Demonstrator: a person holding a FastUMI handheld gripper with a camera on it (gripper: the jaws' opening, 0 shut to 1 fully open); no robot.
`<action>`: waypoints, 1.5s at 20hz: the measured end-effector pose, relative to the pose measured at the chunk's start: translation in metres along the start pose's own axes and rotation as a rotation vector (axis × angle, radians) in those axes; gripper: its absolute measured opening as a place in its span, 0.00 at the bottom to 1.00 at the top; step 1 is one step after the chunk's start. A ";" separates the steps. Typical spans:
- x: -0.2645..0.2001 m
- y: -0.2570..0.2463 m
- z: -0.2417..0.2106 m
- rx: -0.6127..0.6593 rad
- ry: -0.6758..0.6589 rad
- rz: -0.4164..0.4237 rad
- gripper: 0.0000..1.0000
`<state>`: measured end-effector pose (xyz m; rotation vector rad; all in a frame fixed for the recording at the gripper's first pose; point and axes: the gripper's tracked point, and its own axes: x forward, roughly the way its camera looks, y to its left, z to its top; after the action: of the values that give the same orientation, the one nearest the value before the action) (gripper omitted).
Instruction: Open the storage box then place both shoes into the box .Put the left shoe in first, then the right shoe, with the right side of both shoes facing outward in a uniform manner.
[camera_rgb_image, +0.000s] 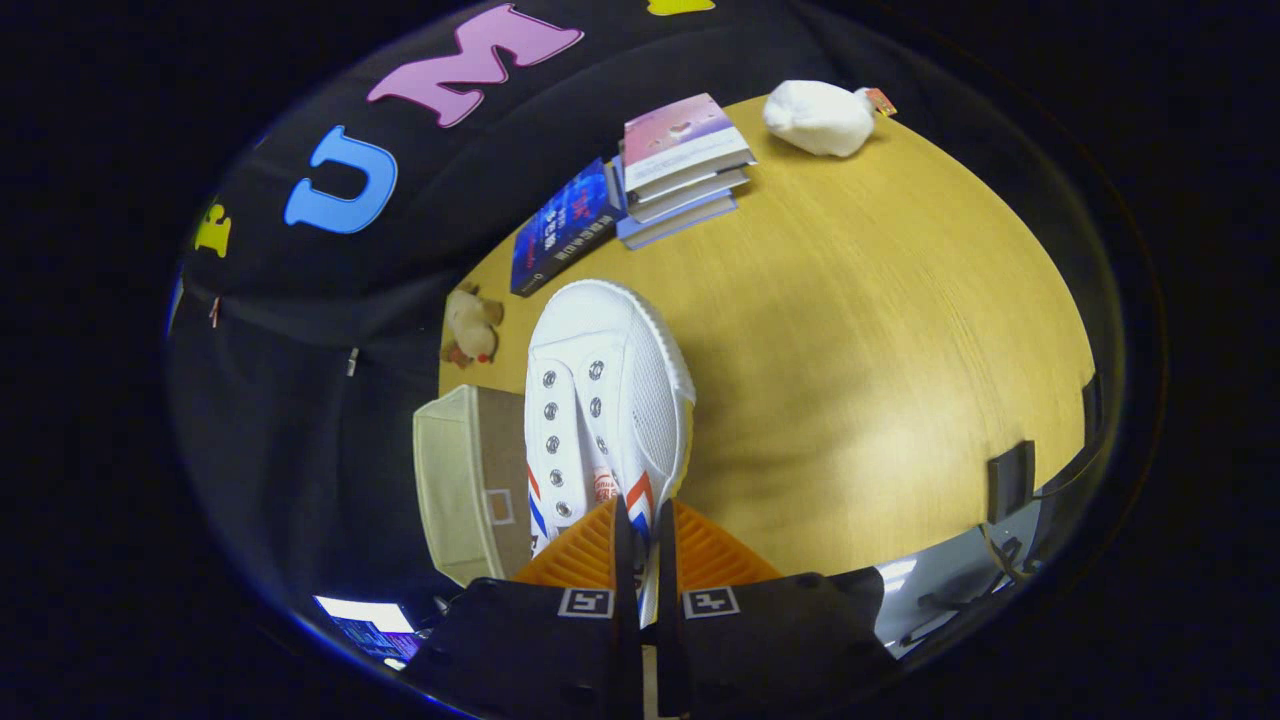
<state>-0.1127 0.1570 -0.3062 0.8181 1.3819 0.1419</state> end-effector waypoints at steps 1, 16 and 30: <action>0.000 0.018 -0.001 -0.007 0.001 0.019 0.10; 0.071 0.157 -0.071 -0.070 0.165 0.047 0.10; 0.094 0.154 -0.087 -0.066 0.196 0.013 0.27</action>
<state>-0.1135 0.3566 -0.2894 0.7737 1.5478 0.2821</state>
